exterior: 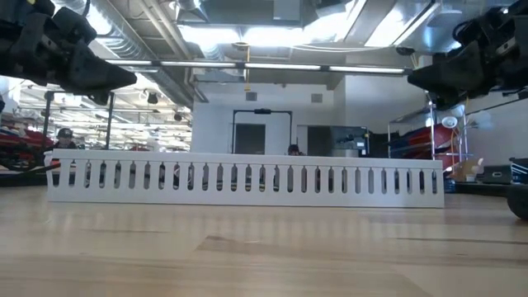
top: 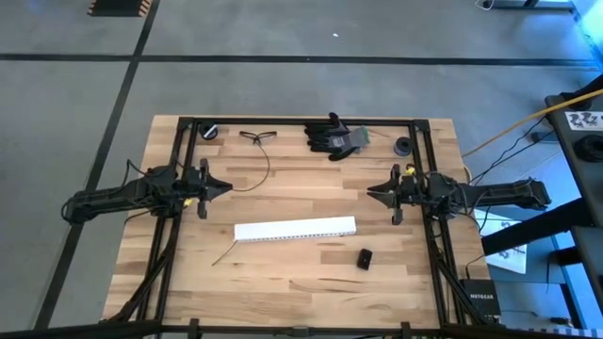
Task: Ziptie cables
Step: Return to Home Position
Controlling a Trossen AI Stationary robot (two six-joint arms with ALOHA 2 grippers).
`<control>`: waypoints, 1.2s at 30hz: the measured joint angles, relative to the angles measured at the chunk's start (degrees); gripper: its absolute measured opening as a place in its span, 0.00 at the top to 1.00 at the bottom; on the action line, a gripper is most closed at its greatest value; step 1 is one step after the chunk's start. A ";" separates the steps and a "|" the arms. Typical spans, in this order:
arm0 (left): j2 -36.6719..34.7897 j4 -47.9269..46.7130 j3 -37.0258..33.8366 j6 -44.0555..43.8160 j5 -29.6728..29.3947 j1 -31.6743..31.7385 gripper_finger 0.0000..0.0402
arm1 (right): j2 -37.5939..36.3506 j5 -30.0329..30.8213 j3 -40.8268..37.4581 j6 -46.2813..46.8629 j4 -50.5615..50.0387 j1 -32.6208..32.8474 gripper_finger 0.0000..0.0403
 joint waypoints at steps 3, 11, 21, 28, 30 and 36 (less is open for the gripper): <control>-0.01 0.00 0.00 0.88 0.00 0.02 0.96 | -0.05 2.47 0.00 -1.15 -1.79 -0.02 0.89; 0.00 -0.08 0.00 1.88 0.00 0.02 0.96 | -3.38 2.88 -0.02 -2.91 -8.26 -0.04 0.89; 0.00 -0.15 0.00 2.20 -0.02 0.04 0.96 | -12.45 0.86 -0.02 -7.57 -8.65 -0.02 0.89; 0.23 -0.20 -0.02 1.66 -0.02 0.04 0.96 | -12.24 0.82 -0.02 -7.65 -8.66 -0.02 0.89; 0.24 -0.21 -0.02 0.45 -0.03 0.04 0.96 | -11.86 0.80 -0.02 -7.48 -8.68 -0.02 0.89; 0.24 -0.22 -0.02 -1.04 -0.02 0.04 0.96 | -11.85 0.82 -0.04 -7.57 -8.68 -0.02 0.89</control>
